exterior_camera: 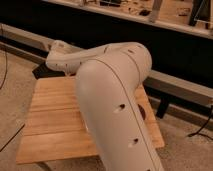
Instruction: Place the pepper in the ceramic cup
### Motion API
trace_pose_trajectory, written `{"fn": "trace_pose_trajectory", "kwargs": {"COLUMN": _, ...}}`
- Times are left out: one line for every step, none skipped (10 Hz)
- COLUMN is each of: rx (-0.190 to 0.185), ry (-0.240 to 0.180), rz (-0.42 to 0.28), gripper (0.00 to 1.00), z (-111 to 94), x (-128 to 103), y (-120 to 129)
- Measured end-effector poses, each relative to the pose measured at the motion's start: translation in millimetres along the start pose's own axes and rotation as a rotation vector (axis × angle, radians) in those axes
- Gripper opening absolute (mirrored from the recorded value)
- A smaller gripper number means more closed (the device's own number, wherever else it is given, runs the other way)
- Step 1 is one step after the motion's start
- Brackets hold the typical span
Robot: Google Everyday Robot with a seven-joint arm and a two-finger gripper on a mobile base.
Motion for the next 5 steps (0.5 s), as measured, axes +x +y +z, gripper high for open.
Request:
{"fn": "trace_pose_trajectory", "kwargs": {"rx": 0.037, "ry": -0.002, "rz": -0.024, "gripper": 0.8, "z": 3, "x": 3, "y": -8}}
{"fn": "trace_pose_trajectory", "kwargs": {"rx": 0.054, "ry": -0.003, "rz": -0.028, "gripper": 0.8, "z": 5, "x": 6, "y": -12}}
{"fn": "trace_pose_trajectory", "kwargs": {"rx": 0.072, "ry": -0.003, "rz": -0.038, "gripper": 0.8, "z": 5, "x": 10, "y": -12}}
{"fn": "trace_pose_trajectory", "kwargs": {"rx": 0.085, "ry": -0.005, "rz": -0.057, "gripper": 0.8, "z": 2, "x": 13, "y": -8}}
{"fn": "trace_pose_trajectory", "kwargs": {"rx": 0.091, "ry": -0.005, "rz": -0.07, "gripper": 0.8, "z": -3, "x": 16, "y": -5}}
